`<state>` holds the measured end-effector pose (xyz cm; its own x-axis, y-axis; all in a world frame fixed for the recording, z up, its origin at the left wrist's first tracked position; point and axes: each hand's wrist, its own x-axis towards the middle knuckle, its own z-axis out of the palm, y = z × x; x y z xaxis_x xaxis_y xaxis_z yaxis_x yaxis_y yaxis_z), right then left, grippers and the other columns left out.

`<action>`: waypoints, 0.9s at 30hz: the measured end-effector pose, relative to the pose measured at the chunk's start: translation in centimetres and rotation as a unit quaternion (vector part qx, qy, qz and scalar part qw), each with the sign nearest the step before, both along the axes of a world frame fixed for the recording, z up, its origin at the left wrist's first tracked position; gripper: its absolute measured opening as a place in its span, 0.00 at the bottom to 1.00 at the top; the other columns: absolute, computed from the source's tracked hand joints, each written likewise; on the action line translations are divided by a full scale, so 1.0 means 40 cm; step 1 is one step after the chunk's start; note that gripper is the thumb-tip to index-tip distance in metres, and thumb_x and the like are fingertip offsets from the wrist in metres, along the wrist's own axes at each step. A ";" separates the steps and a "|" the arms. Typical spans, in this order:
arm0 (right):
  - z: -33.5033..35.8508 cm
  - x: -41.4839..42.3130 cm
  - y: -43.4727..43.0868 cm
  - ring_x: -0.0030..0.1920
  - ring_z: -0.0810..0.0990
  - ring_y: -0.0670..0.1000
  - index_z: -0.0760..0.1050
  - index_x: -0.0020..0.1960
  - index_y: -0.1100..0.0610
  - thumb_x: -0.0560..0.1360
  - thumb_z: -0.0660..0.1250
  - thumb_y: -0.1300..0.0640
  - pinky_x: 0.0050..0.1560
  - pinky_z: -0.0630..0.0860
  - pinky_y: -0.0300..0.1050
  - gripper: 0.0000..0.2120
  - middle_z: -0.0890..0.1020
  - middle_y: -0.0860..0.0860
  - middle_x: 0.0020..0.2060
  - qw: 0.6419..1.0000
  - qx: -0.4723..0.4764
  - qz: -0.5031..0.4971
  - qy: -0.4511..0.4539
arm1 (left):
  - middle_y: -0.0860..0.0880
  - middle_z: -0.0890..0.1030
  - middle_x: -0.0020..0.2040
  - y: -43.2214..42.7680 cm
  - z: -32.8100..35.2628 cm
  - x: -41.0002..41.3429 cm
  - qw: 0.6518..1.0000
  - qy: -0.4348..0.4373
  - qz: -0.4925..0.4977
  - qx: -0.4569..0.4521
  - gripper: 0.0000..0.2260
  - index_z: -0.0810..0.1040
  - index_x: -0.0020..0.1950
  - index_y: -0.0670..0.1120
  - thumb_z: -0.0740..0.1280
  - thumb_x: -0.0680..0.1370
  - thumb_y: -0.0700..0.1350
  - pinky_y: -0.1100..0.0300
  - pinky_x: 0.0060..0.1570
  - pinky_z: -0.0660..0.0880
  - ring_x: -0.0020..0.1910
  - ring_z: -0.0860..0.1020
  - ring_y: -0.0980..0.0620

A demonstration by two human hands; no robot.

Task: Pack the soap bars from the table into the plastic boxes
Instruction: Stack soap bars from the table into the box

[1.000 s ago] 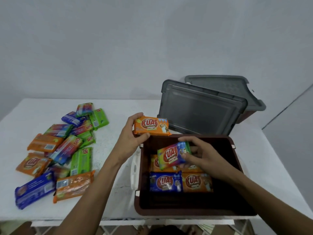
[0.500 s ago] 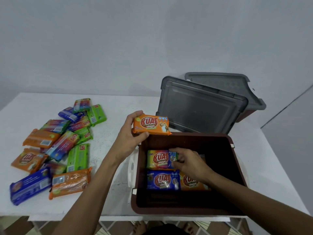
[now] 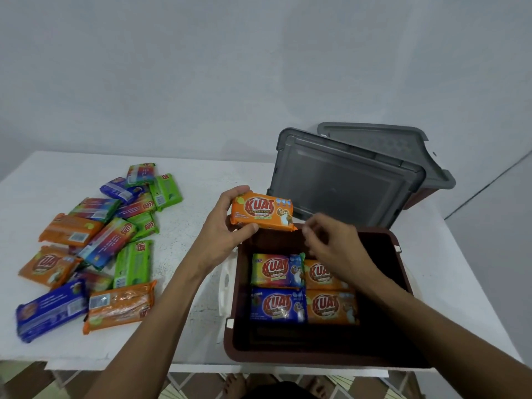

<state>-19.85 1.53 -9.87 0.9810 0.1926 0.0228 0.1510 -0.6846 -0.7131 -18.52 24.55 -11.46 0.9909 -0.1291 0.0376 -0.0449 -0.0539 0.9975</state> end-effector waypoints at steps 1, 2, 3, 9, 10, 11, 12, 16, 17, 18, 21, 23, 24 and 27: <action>0.016 0.008 0.004 0.38 0.82 0.43 0.74 0.53 0.52 0.80 0.63 0.55 0.40 0.80 0.37 0.04 0.82 0.47 0.40 0.998 0.062 -0.017 0.009 | 0.51 0.74 0.63 0.000 0.001 -0.001 1.000 -0.002 -0.003 0.001 0.27 0.67 0.69 0.53 0.70 0.74 0.34 0.64 0.50 0.77 0.60 0.76 0.52; 0.028 0.017 0.009 0.39 0.83 0.46 0.74 0.56 0.52 0.80 0.63 0.55 0.42 0.82 0.40 0.06 0.83 0.50 0.41 0.992 0.124 -0.025 0.027 | 0.50 0.74 0.63 -0.001 0.002 -0.003 1.000 -0.005 -0.007 0.004 0.27 0.67 0.69 0.53 0.70 0.74 0.34 0.63 0.51 0.77 0.60 0.76 0.52; 0.036 0.025 0.014 0.40 0.84 0.48 0.73 0.60 0.51 0.80 0.64 0.55 0.44 0.83 0.43 0.10 0.84 0.52 0.42 0.983 0.176 -0.025 0.052 | 0.50 0.74 0.64 -0.002 0.002 -0.004 1.000 -0.010 -0.012 0.009 0.27 0.67 0.69 0.54 0.70 0.74 0.35 0.62 0.52 0.77 0.61 0.75 0.51; 0.034 0.034 0.024 0.46 0.81 0.52 0.75 0.64 0.46 0.75 0.71 0.59 0.51 0.79 0.46 0.19 0.82 0.58 0.52 0.908 0.359 -0.004 0.214 | 0.53 0.73 0.65 -0.004 0.008 -0.010 0.999 -0.029 -0.033 0.013 0.27 0.68 0.69 0.54 0.72 0.72 0.44 0.60 0.57 0.76 0.63 0.74 0.53; 0.035 0.031 0.022 0.47 0.79 0.53 0.76 0.64 0.47 0.74 0.71 0.60 0.52 0.78 0.47 0.20 0.81 0.59 0.54 0.896 0.380 -0.001 0.230 | 0.54 0.73 0.65 -0.002 0.008 -0.012 0.998 -0.032 -0.041 0.018 0.27 0.67 0.69 0.54 0.72 0.72 0.44 0.60 0.57 0.75 0.63 0.74 0.53; 0.035 0.028 0.019 0.49 0.79 0.54 0.76 0.63 0.47 0.74 0.71 0.61 0.52 0.77 0.48 0.20 0.81 0.60 0.56 0.889 0.392 -0.001 0.237 | 0.54 0.73 0.66 -0.001 0.006 -0.014 0.998 -0.035 -0.049 0.024 0.27 0.67 0.69 0.55 0.72 0.73 0.44 0.62 0.57 0.75 0.63 0.74 0.53; 0.037 0.025 0.014 0.51 0.78 0.56 0.77 0.63 0.47 0.73 0.71 0.61 0.53 0.77 0.49 0.20 0.80 0.60 0.57 0.886 0.399 -0.003 0.236 | 0.55 0.73 0.66 -0.001 0.004 -0.017 0.997 -0.036 -0.056 0.031 0.27 0.66 0.70 0.55 0.72 0.73 0.44 0.64 0.56 0.75 0.63 0.74 0.54; 0.046 0.007 -0.025 0.57 0.80 0.59 0.75 0.65 0.49 0.73 0.70 0.60 0.56 0.77 0.54 0.21 0.82 0.59 0.56 0.893 0.399 -0.010 0.209 | 0.59 0.73 0.66 -0.007 0.003 -0.027 0.994 -0.041 -0.043 0.087 0.26 0.66 0.71 0.58 0.68 0.73 0.54 0.71 0.52 0.74 0.62 0.75 0.58; 0.047 0.000 -0.038 0.57 0.81 0.59 0.75 0.65 0.49 0.73 0.69 0.60 0.57 0.78 0.57 0.21 0.83 0.58 0.56 0.893 0.396 -0.013 0.213 | 0.59 0.73 0.66 -0.009 0.000 -0.028 0.991 -0.056 -0.032 0.113 0.25 0.66 0.70 0.58 0.66 0.74 0.56 0.73 0.52 0.73 0.62 0.74 0.60; 0.048 -0.008 -0.051 0.57 0.82 0.59 0.74 0.65 0.49 0.73 0.69 0.59 0.57 0.79 0.59 0.21 0.83 0.57 0.55 0.894 0.392 -0.014 0.219 | 0.59 0.72 0.66 -0.010 -0.004 -0.029 0.988 -0.072 -0.023 0.135 0.24 0.68 0.70 0.57 0.65 0.74 0.57 0.74 0.52 0.72 0.63 0.73 0.61; 0.039 -0.035 -0.087 0.55 0.83 0.58 0.74 0.65 0.49 0.73 0.70 0.58 0.56 0.79 0.62 0.22 0.83 0.56 0.56 0.908 0.358 -0.015 0.218 | 0.57 0.73 0.66 -0.012 -0.026 -0.031 0.981 -0.094 -0.018 0.168 0.22 0.70 0.69 0.54 0.61 0.77 0.59 0.76 0.53 0.70 0.63 0.72 0.64; 0.029 -0.055 -0.107 0.55 0.83 0.58 0.74 0.65 0.49 0.73 0.70 0.58 0.56 0.79 0.62 0.21 0.83 0.55 0.56 0.914 0.338 -0.018 0.222 | 0.56 0.74 0.65 -0.010 -0.046 -0.035 0.975 -0.095 -0.015 0.200 0.20 0.70 0.69 0.54 0.61 0.78 0.58 0.78 0.52 0.68 0.62 0.71 0.66; 0.024 -0.066 -0.113 0.55 0.83 0.57 0.74 0.65 0.49 0.73 0.70 0.58 0.55 0.79 0.61 0.21 0.83 0.55 0.56 0.916 0.329 -0.017 0.229 | 0.56 0.74 0.65 -0.009 -0.054 -0.037 0.973 -0.091 -0.013 0.213 0.20 0.70 0.69 0.53 0.62 0.79 0.56 0.78 0.52 0.68 0.61 0.71 0.67; 0.004 -0.093 -0.121 0.54 0.84 0.56 0.73 0.65 0.47 0.74 0.69 0.58 0.54 0.81 0.59 0.20 0.83 0.54 0.55 0.926 0.288 -0.007 0.245 | 0.56 0.75 0.64 -0.007 -0.068 -0.039 0.971 -0.068 -0.014 0.227 0.18 0.70 0.69 0.52 0.64 0.79 0.51 0.79 0.51 0.67 0.59 0.72 0.67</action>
<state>-23.57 -3.31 -9.72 0.9027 0.2746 -0.3312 -0.2940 -0.1683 -0.9409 -20.08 24.25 -14.16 0.9765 -0.1899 0.1017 -0.1831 -0.4831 0.8562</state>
